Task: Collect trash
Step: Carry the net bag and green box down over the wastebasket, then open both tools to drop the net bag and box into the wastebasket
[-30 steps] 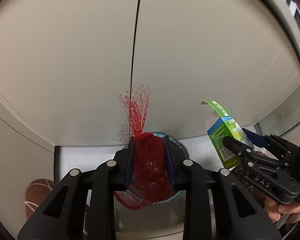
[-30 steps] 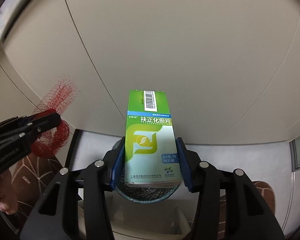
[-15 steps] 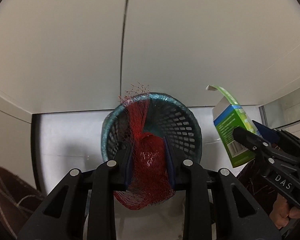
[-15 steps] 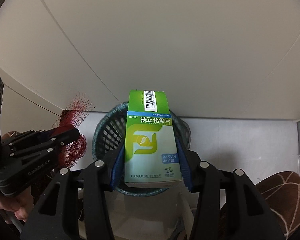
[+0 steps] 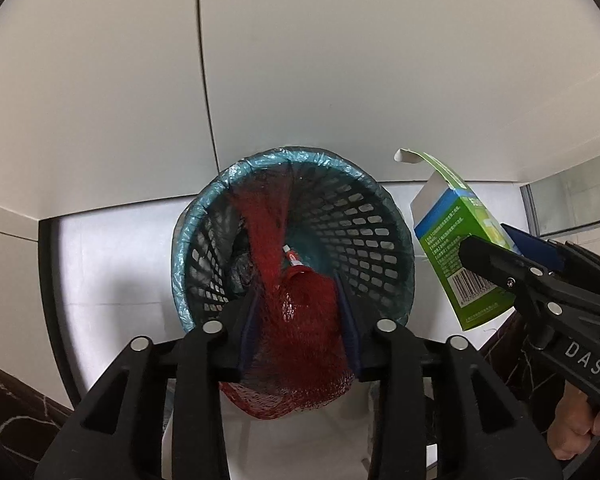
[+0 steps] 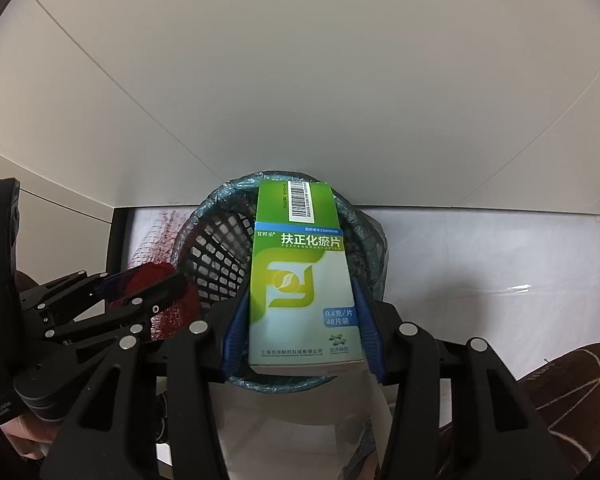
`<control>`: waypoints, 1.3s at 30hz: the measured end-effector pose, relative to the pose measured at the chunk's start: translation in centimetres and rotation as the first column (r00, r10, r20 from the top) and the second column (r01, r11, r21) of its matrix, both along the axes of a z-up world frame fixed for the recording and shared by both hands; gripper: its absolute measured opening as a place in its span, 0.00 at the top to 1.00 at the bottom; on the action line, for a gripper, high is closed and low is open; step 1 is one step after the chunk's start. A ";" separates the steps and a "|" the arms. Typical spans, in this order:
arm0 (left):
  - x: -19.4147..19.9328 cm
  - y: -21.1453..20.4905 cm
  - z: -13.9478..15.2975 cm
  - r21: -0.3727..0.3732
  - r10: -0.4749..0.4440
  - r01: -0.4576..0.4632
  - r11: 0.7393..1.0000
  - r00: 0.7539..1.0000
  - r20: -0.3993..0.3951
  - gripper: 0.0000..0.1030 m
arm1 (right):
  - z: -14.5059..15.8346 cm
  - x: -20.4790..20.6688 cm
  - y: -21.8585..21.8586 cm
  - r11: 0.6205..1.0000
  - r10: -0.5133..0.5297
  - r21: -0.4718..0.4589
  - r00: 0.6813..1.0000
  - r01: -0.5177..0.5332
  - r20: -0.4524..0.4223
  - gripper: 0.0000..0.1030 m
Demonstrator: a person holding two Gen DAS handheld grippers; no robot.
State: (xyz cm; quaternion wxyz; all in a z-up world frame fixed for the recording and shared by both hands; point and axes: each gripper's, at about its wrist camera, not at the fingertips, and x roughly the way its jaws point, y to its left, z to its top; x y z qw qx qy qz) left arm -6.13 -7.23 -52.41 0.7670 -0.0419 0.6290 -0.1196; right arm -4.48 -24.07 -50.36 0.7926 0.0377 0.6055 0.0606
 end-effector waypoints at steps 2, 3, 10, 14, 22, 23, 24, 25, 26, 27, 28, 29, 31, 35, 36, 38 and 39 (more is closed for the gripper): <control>0.1 0.0 -0.2 0.007 0.006 -0.006 1.000 1.000 -0.004 0.58 | -0.1 0.0 -0.1 1.000 0.002 0.001 1.000 -0.002 -0.004 0.55; 0.2 -0.2 -0.1 0.010 0.008 -0.008 1.000 1.000 -0.003 0.55 | -0.3 -0.1 -0.3 1.000 0.004 0.001 1.000 -0.004 -0.006 0.55; 0.3 0.0 -0.5 0.011 0.018 -0.018 1.000 1.000 0.003 0.36 | -0.5 -0.1 -0.4 1.000 0.001 0.012 1.000 -0.001 -0.008 0.55; 0.4 0.1 -0.6 0.008 0.025 -0.025 1.000 1.000 0.010 0.25 | -0.6 -0.2 -0.5 1.000 -0.006 0.017 1.000 0.006 -0.009 0.55; 0.5 0.9 -0.1 0.033 0.069 -0.070 0.997 0.997 0.042 0.10 | -0.9 -0.1 -0.6 1.000 -0.013 0.020 1.000 0.014 -0.008 0.55; 0.5 1.0 0.0 0.041 0.074 -0.076 0.996 0.996 0.045 0.09 | -0.9 -0.1 -0.6 1.000 -0.015 0.020 1.000 0.015 -0.010 0.55; 0.5 1.2 0.0 0.050 0.080 -0.082 0.995 0.996 0.048 0.09 | -1.0 -0.1 -0.6 1.000 -0.016 0.021 1.000 0.016 -0.013 0.55; 0.5 1.3 0.0 0.059 0.087 -0.090 0.994 0.995 0.049 0.09 | -1.0 -0.1 -0.7 1.000 -0.017 0.022 1.000 0.017 -0.015 0.55; 0.6 1.5 0.0 0.064 0.093 -0.097 0.993 0.994 0.049 0.09 | -1.1 0.0 -0.6 1.000 -0.017 0.024 1.000 0.017 -0.015 0.55; 0.7 1.7 0.0 0.070 0.100 -0.104 0.992 0.994 0.049 0.09 | -1.1 0.0 -0.6 1.000 -0.015 0.027 1.000 0.016 -0.015 0.55; 0.7 1.9 0.1 0.080 0.106 -0.110 0.991 0.993 0.051 0.09 | -1.2 0.0 -0.5 1.000 -0.012 0.028 1.000 0.012 -0.016 0.55; 0.6 2.0 0.1 0.090 0.110 -0.114 0.989 0.993 0.054 0.09 | -1.3 0.0 -0.4 1.000 -0.007 0.027 1.000 0.007 -0.017 0.55; 0.6 2.2 0.2 0.113 0.111 -0.117 0.987 0.992 0.058 0.08 | -1.4 0.1 -0.1 0.999 0.006 0.033 1.000 -0.006 -0.018 0.55; 0.5 2.6 0.5 0.132 0.115 -0.122 0.984 0.992 0.061 0.08 | -1.6 0.3 0.5 0.998 0.035 0.047 0.999 -0.033 -0.025 0.54; 0.5 2.7 0.6 0.132 0.117 -0.124 0.983 0.991 0.062 0.08 | -1.5 0.2 0.6 0.998 0.037 0.046 0.999 -0.036 -0.024 0.54; 0.5 2.9 0.6 0.134 0.121 -0.128 0.983 0.991 0.061 0.08 | -1.4 0.2 0.6 0.998 0.036 0.048 0.999 -0.035 -0.018 0.51; 0.5 2.9 0.7 0.136 0.122 -0.130 0.982 0.991 0.062 0.08 | -1.3 0.2 0.6 0.998 0.033 0.050 0.999 -0.032 -0.014 0.47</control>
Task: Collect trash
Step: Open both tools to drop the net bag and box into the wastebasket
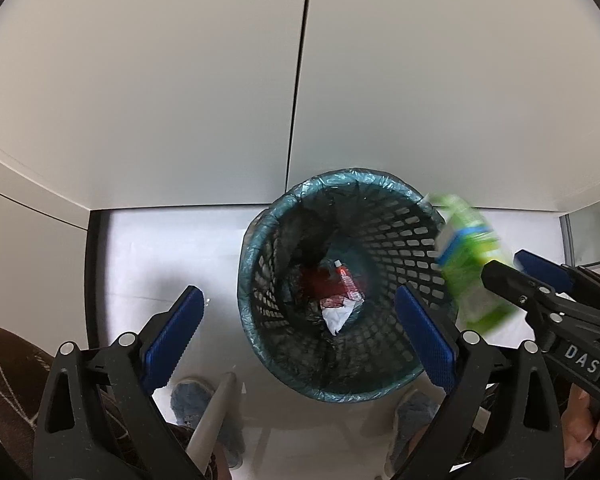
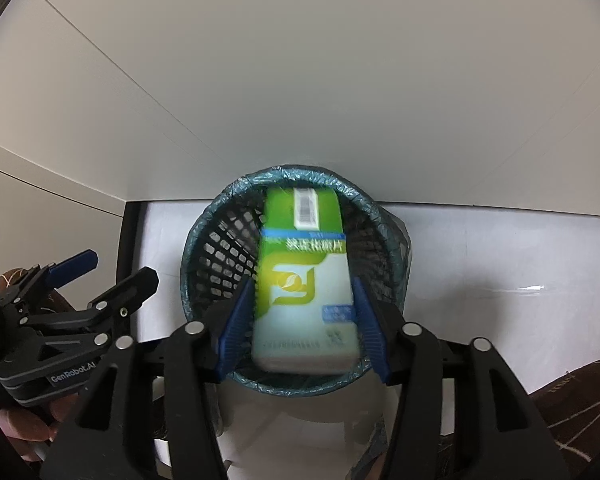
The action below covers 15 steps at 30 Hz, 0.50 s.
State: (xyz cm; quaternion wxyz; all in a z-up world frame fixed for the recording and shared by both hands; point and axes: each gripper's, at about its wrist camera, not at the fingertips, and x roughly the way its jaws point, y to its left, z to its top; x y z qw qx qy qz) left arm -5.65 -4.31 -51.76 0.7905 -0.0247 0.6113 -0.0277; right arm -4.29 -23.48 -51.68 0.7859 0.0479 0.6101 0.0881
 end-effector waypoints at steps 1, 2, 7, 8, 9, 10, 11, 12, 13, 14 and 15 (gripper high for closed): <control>0.0 0.0 0.0 0.002 0.001 -0.001 1.000 1.000 0.000 0.08 | 0.1 0.0 -0.1 1.000 -0.004 0.000 1.000 0.004 0.005 0.44; 0.0 0.1 0.1 0.002 0.002 -0.002 1.000 1.000 -0.001 0.08 | 0.2 0.0 -0.1 1.000 -0.007 0.000 1.000 0.007 0.008 0.43; -0.1 0.0 0.4 0.000 0.005 -0.005 1.000 1.000 0.004 0.08 | 0.7 -0.1 -0.4 1.000 -0.023 -0.004 0.999 0.023 0.023 0.31; -0.1 0.0 0.5 -0.005 0.008 -0.008 1.000 1.000 0.005 0.08 | 0.8 -0.1 -0.4 1.000 -0.027 -0.006 0.999 0.027 0.026 0.28; -0.1 0.2 0.5 -0.009 0.012 -0.012 1.000 1.000 0.006 0.08 | 0.9 -0.1 -0.4 1.000 -0.029 -0.008 0.999 0.030 0.030 0.27; -0.1 0.3 0.6 -0.013 0.015 -0.015 1.000 1.000 0.007 0.08 | 1.0 -0.1 -0.2 0.999 -0.034 -0.015 0.999 0.034 0.035 0.25; -0.1 0.3 0.6 -0.018 0.019 -0.019 1.000 1.000 0.009 0.08 | 1.1 -0.2 -0.2 0.999 -0.036 -0.021 0.999 0.036 0.039 0.23; -0.1 0.4 0.8 -0.022 0.022 -0.022 1.000 1.000 0.011 0.08 | 1.3 -0.2 -0.3 0.999 -0.038 -0.025 0.998 0.039 0.043 0.22; -0.1 0.5 1.0 -0.022 0.024 -0.023 0.999 1.000 0.016 0.08 | 1.5 -0.2 -0.6 0.999 -0.041 -0.028 0.998 0.042 0.047 0.21; -0.2 0.6 1.2 -0.022 0.024 -0.024 0.999 0.999 0.021 0.08 | 1.7 -0.2 -0.7 0.998 -0.044 -0.031 0.998 0.046 0.050 0.20; -0.3 0.6 1.4 -0.022 0.024 -0.024 0.999 0.999 0.027 0.08 | 1.8 -0.4 -0.8 0.998 -0.050 -0.035 0.997 0.052 0.053 0.19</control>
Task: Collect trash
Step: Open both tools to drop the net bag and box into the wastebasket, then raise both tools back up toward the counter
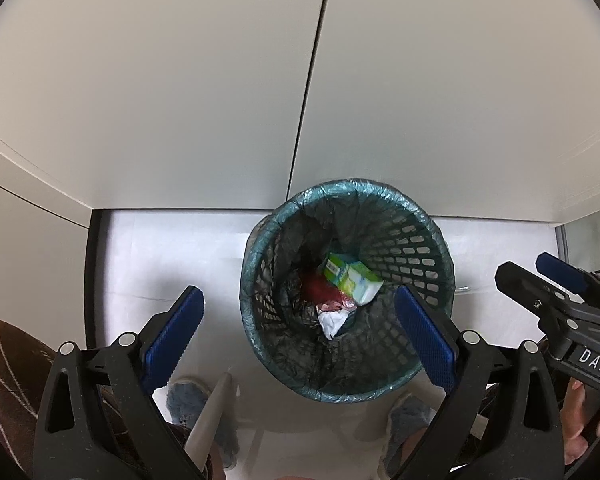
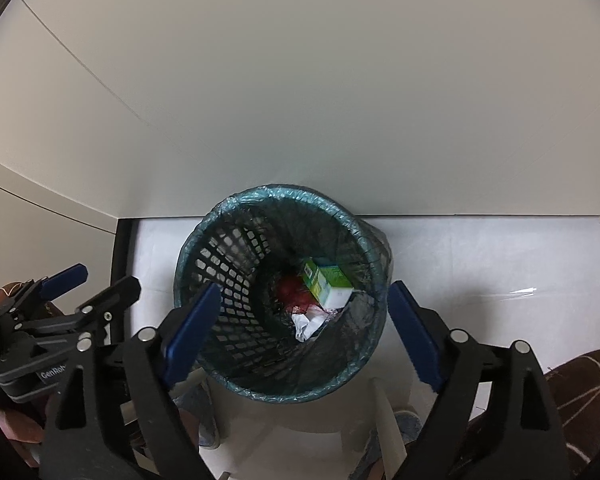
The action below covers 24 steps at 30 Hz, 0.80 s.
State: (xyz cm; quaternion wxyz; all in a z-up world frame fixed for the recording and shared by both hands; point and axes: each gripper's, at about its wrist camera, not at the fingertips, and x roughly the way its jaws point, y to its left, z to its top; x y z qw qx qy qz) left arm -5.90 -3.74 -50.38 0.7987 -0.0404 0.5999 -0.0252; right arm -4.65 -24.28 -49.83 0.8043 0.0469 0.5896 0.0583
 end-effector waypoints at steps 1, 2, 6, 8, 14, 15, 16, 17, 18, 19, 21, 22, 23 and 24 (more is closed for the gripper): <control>-0.1 0.0 0.3 -0.001 -0.001 0.001 1.000 1.000 0.007 0.08 | 0.1 -0.1 0.0 1.000 -0.005 -0.003 1.000 0.005 0.002 0.19; -0.1 0.0 0.6 -0.004 -0.003 0.003 1.000 1.000 0.015 0.08 | 0.3 -0.2 -0.1 1.000 -0.011 -0.011 1.000 0.011 0.007 0.19; -0.6 -0.2 2.5 -0.026 -0.022 0.023 0.999 0.998 0.063 0.08 | 1.7 -0.9 -0.5 0.998 -0.029 -0.046 0.999 0.031 0.044 0.15; -1.1 -0.2 3.8 -0.022 -0.043 0.045 0.999 0.995 0.093 0.08 | 2.8 -1.4 -0.6 0.998 -0.029 -0.060 0.997 0.034 0.071 0.14; -2.8 0.7 8.0 -0.038 -0.049 0.056 0.998 0.986 0.159 0.08 | 6.6 -2.6 -1.5 0.996 -0.035 -0.078 0.990 0.046 0.137 0.12; -3.1 0.9 8.7 -0.041 -0.046 0.053 0.998 0.985 0.167 0.08 | 7.3 -2.9 -1.7 0.996 -0.036 -0.071 0.989 0.046 0.144 0.12; -3.4 1.1 9.5 -0.049 -0.039 0.049 0.998 0.983 0.177 0.08 | 7.9 -3.0 -1.9 0.997 -0.036 -0.065 0.988 0.046 0.149 0.12; -3.6 1.2 10.2 -0.054 -0.035 0.045 0.998 0.982 0.184 0.07 | 8.7 -3.3 -2.1 0.997 -0.039 -0.060 0.987 0.049 0.157 0.12; -3.8 1.3 11.1 -0.055 -0.031 0.042 0.998 0.981 0.193 0.07 | 9.7 -3.5 -2.3 0.997 -0.042 -0.053 0.984 0.052 0.170 0.12; -4.0 1.5 12.0 -0.052 -0.027 0.038 0.998 0.979 0.203 0.07 | 10.5 -3.7 -2.3 0.997 -0.043 -0.050 0.982 0.054 0.185 0.12; -4.5 1.6 14.0 -0.055 -0.017 0.031 0.998 0.972 0.235 0.07 | 12.5 -4.2 -2.4 0.997 -0.042 -0.049 0.974 0.054 0.222 0.12; -4.7 1.8 15.1 -0.057 -0.013 0.028 0.998 0.968 0.251 0.06 | 13.7 -4.4 -2.5 0.997 -0.041 -0.048 0.968 0.054 0.246 0.12; -5.0 1.9 16.3 -0.060 -0.009 0.026 0.998 0.962 0.272 0.06 | 14.8 -4.6 -2.5 0.998 -0.039 -0.043 0.963 0.053 0.266 0.11; -5.2 1.9 17.4 -0.060 -0.006 0.025 0.998 0.957 0.289 0.06 | 15.9 -4.9 -2.5 0.998 -0.037 -0.039 0.957 0.051 0.286 0.11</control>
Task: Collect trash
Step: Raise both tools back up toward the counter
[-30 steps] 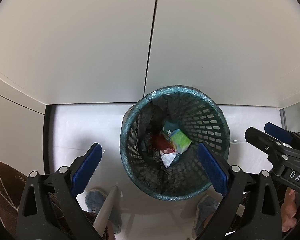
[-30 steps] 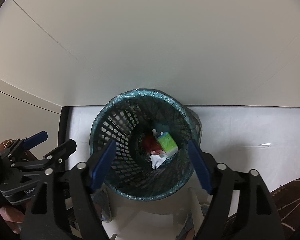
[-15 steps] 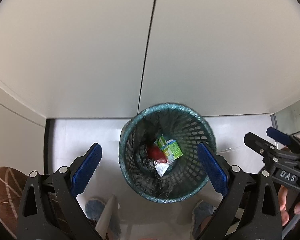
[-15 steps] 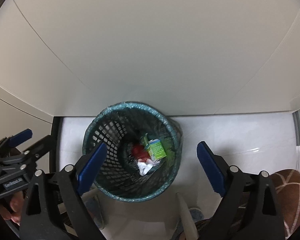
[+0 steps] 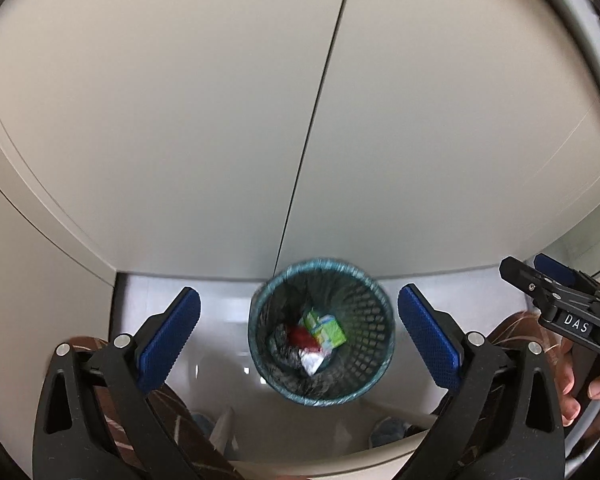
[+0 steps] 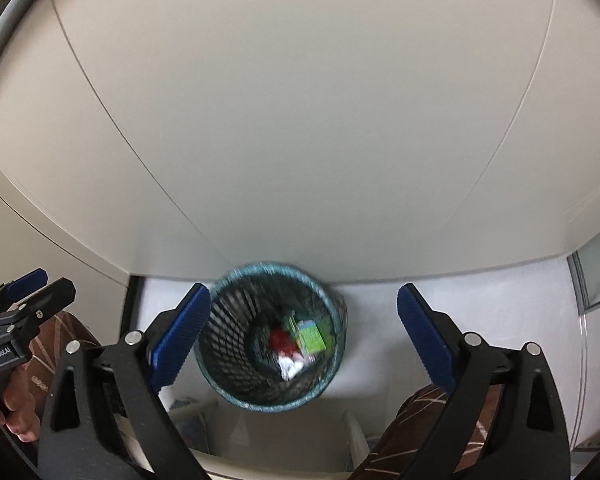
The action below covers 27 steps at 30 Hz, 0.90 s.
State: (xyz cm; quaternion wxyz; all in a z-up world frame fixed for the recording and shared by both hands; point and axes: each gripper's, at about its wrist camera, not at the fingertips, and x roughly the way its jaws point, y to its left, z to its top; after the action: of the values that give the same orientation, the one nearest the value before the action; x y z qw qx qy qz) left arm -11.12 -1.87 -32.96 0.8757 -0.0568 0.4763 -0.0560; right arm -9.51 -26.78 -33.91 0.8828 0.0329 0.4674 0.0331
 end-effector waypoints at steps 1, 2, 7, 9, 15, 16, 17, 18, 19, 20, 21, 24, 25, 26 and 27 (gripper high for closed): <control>-0.2 0.1 1.0 -0.002 0.000 0.000 1.000 1.000 0.017 0.06 | 1.2 -0.3 0.0 1.000 0.002 0.002 1.000 -0.002 0.027 0.09; -0.5 0.1 2.1 -0.005 -0.002 0.002 1.000 0.999 0.032 0.06 | 2.5 -0.6 0.0 1.000 0.003 0.004 0.998 -0.003 0.055 0.08; -1.6 0.0 7.8 -0.016 -0.022 0.024 1.000 0.993 0.117 0.06 | 8.2 -1.7 0.3 1.000 0.025 -0.001 0.984 -0.025 0.178 0.07; -1.9 0.0 10.3 -0.014 -0.028 0.031 0.999 0.987 0.157 0.06 | 10.4 -2.0 0.5 0.999 0.040 -0.007 0.975 -0.039 0.219 0.07; -2.6 0.8 17.7 -0.048 0.002 0.011 0.999 0.967 0.256 0.06 | 17.3 -2.2 0.5 0.998 0.058 0.010 0.942 -0.065 0.330 0.07; -2.6 1.0 18.9 -0.057 0.008 0.007 0.998 0.964 0.265 0.06 | 18.6 -2.2 0.5 0.998 0.057 0.010 0.936 -0.065 0.348 0.07; -2.6 1.1 20.0 -0.064 0.013 0.005 0.998 0.961 0.275 0.06 | 19.8 -2.2 0.4 0.998 0.057 0.008 0.928 -0.064 0.368 0.07; -2.4 1.2 21.2 -0.062 0.020 -0.002 0.998 0.958 0.286 0.06 | 20.9 -2.1 0.4 0.998 0.059 0.000 0.921 -0.064 0.386 0.07; -2.3 1.2 22.4 -0.051 0.024 -0.009 0.999 0.954 0.298 0.06 | 21.9 -1.9 0.5 0.998 0.062 -0.011 0.914 -0.063 0.400 0.07; -2.1 1.2 23.5 -0.034 0.030 -0.021 0.999 0.950 0.312 0.06 | 22.9 -1.8 0.5 0.998 0.063 -0.021 0.908 -0.060 0.413 0.07; -2.0 1.2 24.5 -0.020 0.039 -0.034 0.999 0.944 0.327 0.06 | 24.0 -1.5 0.4 0.998 0.060 -0.028 0.904 -0.054 0.424 0.07; -1.2 1.1 27.2 0.005 0.057 -0.063 0.998 0.932 0.358 0.06 | 26.9 -0.7 -0.3 0.999 0.046 -0.025 0.891 -0.039 0.451 0.07; -0.9 1.1 28.0 0.004 0.065 -0.071 0.997 0.931 0.360 0.06 | 27.8 -0.4 -0.3 0.999 0.037 -0.027 0.886 -0.028 0.463 0.07; -0.5 1.1 28.8 0.002 0.070 -0.075 0.997 0.929 0.363 0.06 | 28.8 -0.1 -0.3 0.999 0.028 -0.030 0.880 -0.016 0.474 0.07; 0.1 1.3 29.2 -0.002 0.071 -0.075 0.997 0.928 0.366 0.06 | 29.7 0.2 -0.3 0.999 0.023 -0.033 0.877 -0.008 0.480 0.07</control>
State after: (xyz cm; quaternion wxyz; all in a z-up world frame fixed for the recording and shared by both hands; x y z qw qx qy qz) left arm -11.00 -0.58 -3.76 0.9508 -0.0577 0.3030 -0.0302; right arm -9.35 -27.06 -4.26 0.9713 0.0068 0.2345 0.0403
